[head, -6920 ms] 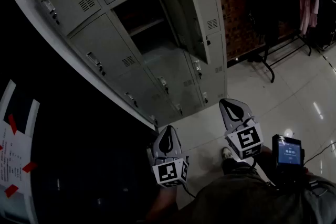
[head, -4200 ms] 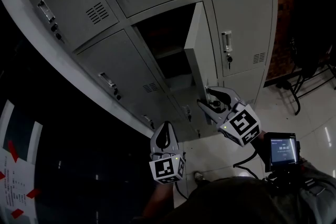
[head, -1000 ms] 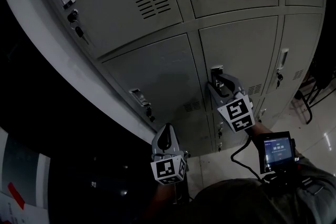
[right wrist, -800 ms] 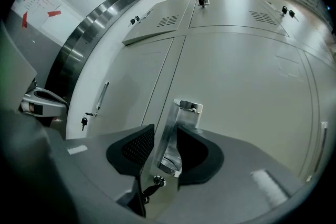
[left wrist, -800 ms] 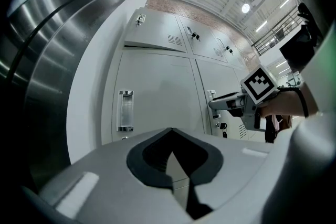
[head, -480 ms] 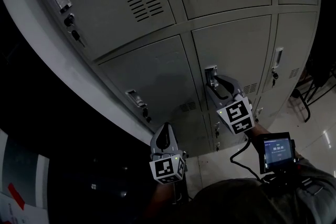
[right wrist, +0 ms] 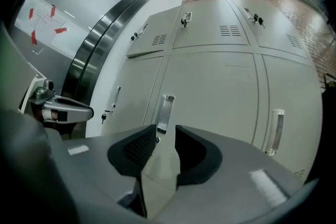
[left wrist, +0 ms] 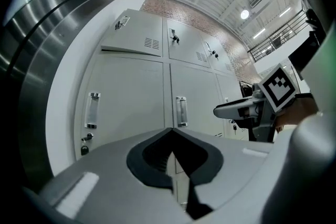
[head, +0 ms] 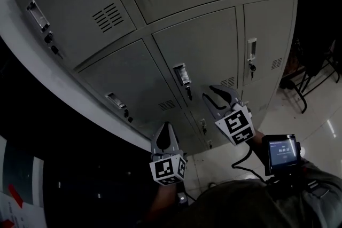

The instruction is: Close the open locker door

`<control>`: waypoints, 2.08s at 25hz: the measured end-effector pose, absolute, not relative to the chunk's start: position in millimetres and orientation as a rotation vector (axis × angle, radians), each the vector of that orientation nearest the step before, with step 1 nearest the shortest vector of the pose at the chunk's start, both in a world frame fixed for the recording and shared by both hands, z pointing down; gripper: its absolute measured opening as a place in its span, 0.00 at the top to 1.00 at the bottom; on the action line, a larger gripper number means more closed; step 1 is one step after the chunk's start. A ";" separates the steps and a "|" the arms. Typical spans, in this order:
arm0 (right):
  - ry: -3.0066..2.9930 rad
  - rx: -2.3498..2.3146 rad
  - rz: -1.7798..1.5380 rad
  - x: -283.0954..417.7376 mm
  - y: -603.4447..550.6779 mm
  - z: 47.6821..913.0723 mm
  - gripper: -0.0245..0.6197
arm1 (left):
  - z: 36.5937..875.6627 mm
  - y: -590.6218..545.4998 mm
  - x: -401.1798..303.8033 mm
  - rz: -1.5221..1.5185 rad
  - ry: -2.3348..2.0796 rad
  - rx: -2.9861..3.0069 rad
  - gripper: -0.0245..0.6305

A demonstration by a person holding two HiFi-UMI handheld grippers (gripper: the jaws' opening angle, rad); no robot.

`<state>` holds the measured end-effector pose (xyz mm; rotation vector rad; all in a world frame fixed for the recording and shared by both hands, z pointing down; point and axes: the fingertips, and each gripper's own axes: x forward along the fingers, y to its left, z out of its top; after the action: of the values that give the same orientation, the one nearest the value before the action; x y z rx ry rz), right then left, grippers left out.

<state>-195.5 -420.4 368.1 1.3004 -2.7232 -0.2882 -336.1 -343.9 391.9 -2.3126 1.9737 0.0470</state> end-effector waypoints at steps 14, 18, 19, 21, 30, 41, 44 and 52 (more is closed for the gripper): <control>-2.777 1.324 -0.137 -25.1 -320.7 376.0 0.95 | 386.2 -274.6 -166.6 0.038 1.952 -2.377 0.96; -2.815 1.284 -0.126 4.2 -295.0 375.9 0.95 | 388.9 -247.4 -136.8 0.026 1.994 -2.340 0.96; -2.822 1.279 -0.127 9.2 -289.0 374.9 0.95 | 389.7 -240.5 -131.8 0.020 2.002 -2.332 0.96; -2.831 1.273 -0.125 16.9 -276.2 373.3 0.95 | 390.6 -226.8 -124.3 0.005 2.014 -2.319 0.96; -2.836 1.332 -0.134 30.5 -207.0 365.0 0.95 | 374.0 -172.7 -111.6 0.047 1.953 -2.319 0.96; -2.746 1.420 -0.064 9.0 -96.9 384.8 0.95 | 388.6 -75.3 -126.3 0.051 1.867 -2.440 0.96; -2.723 1.438 -0.015 7.7 -73.4 394.2 0.95 | 399.8 -57.3 -127.8 0.043 1.868 -2.477 0.96; -2.711 1.449 -0.005 15.0 -43.8 394.1 0.95 | 398.4 -31.5 -129.2 0.061 1.878 -2.467 0.96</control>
<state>15.0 -43.8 394.1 1.4490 -2.7106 -0.0048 -129.2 -31.5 398.4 -2.4674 1.8777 0.0609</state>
